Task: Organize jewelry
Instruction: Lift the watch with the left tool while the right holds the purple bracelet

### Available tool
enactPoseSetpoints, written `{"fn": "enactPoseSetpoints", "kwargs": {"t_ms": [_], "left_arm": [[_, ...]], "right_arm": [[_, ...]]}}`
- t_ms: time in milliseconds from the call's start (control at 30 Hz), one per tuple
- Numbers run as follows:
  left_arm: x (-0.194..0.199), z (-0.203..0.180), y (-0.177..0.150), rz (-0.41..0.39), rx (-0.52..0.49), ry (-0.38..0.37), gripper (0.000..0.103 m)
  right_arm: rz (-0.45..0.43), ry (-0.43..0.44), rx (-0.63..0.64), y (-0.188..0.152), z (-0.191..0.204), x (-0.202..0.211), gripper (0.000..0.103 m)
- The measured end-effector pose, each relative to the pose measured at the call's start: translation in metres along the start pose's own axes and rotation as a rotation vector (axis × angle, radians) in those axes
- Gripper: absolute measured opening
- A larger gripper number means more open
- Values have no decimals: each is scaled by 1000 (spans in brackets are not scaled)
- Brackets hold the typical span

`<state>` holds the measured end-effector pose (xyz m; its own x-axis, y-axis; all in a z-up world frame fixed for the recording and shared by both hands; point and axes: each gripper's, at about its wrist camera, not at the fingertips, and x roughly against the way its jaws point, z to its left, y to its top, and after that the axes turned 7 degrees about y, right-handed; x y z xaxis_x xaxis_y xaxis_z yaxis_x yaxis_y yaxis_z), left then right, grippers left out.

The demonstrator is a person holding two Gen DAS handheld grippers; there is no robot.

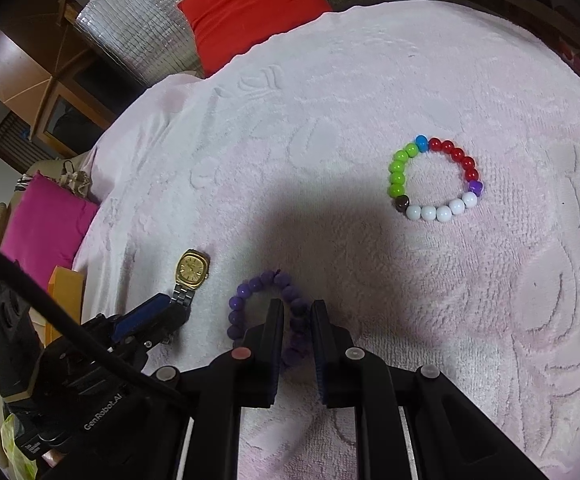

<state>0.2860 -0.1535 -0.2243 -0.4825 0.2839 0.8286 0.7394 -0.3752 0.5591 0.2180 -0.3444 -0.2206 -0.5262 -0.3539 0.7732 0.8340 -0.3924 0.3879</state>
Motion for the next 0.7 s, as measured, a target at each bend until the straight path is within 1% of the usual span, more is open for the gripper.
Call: {"fn": "enactPoseSetpoints", "kwargs": {"t_ms": [33, 67, 100, 167, 267, 300, 333, 367, 400, 467, 500, 533, 700], "left_arm": [[0, 0, 0, 2, 6, 3, 23], [-2, 1, 1, 8, 10, 2, 29], [-3, 1, 1, 8, 14, -5, 37], [-2, 0, 0, 1, 11, -5, 49], [-3, -3, -2, -4, -7, -3, 50], [-5, -3, -2, -1, -12, 1, 48], [-5, -4, -3, -7, -21, 11, 45], [-5, -6, -3, -15, -32, 21, 32], [-4, -6, -4, -19, -40, 29, 22], [-4, -6, -4, -21, -44, 33, 21], [-4, -6, -5, -23, -46, 36, 20], [-3, -6, -5, -25, -49, 38, 18], [3, -9, -5, -36, -59, 44, 18]], "right_arm": [[1, 1, -3, 0, -1, -1, 16], [1, 1, -4, 0, -1, -1, 16], [1, 1, -4, 0, -1, -1, 17], [1, -1, 4, -1, 0, -2, 18], [1, -3, 20, -1, 3, -3, 20], [-1, -4, 24, -1, 3, -3, 20], [-3, -4, 32, -2, 3, -3, 20], [-4, -6, 38, -2, 4, -4, 20], [-5, -13, 53, -3, 6, -4, 20], [-6, -33, 93, -5, 10, -5, 17], [-7, -46, 108, -6, 13, -5, 13], [-6, -65, 125, -7, 15, -5, 11], [-13, -60, 126, -8, 13, 1, 11]]}}
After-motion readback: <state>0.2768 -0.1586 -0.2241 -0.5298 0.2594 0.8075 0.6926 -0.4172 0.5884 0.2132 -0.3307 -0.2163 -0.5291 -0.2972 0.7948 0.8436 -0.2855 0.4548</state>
